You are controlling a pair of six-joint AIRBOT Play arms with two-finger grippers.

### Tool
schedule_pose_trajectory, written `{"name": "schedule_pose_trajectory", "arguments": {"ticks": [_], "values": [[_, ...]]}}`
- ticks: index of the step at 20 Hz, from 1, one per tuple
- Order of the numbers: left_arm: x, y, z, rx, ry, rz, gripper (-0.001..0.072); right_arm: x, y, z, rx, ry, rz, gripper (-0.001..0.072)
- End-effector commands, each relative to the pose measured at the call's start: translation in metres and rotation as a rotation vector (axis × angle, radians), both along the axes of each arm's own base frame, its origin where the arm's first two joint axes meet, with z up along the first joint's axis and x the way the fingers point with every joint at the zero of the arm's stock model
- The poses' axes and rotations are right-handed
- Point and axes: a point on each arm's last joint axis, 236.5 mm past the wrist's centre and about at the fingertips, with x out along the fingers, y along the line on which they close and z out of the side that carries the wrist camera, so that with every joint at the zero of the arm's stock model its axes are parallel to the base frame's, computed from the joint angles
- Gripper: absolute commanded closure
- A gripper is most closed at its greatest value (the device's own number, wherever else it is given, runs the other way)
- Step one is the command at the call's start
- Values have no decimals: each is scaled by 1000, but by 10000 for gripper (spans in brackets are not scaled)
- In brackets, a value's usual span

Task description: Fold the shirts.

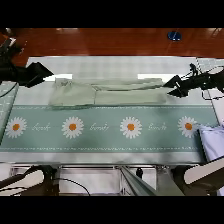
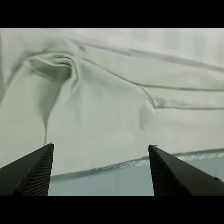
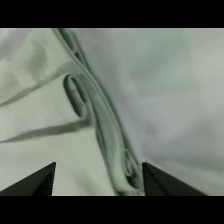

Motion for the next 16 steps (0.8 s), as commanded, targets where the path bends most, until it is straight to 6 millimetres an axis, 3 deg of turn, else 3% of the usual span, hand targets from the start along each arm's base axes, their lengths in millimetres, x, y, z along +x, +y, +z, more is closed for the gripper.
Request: {"name": "schedule_pose_trajectory", "arguments": {"ticks": [1,2,3,5,6,7,8,10,12,16], "values": [[-13,-26,-8,38,-37,-81,6,11,39,-18,13,-6,44,99],[-14,-32,-11,36,-30,-96,5,10,49,-19,25,8,66,116],[-14,-38,-14,34,-24,-109,5,9,56,-17,29,9,86,258],[-15,-47,-19,31,-10,-133,9,10,62,-5,43,-1,112,689],[-16,-52,-22,30,-3,-146,124,9,61,4,49,-7,123,689],[-17,-57,-25,28,3,-159,525,8,57,15,45,-20,127,689],[-18,-62,-25,29,3,-171,685,5,50,29,25,-34,135,689],[-22,-75,-24,27,6,-203,689,-12,28,61,-70,-56,172,689],[-28,-99,-24,20,3,-260,689,-39,7,94,-179,-87,192,689],[-31,-180,-23,33,-83,-380,690,-111,0,144,-270,-184,156,689]]}}
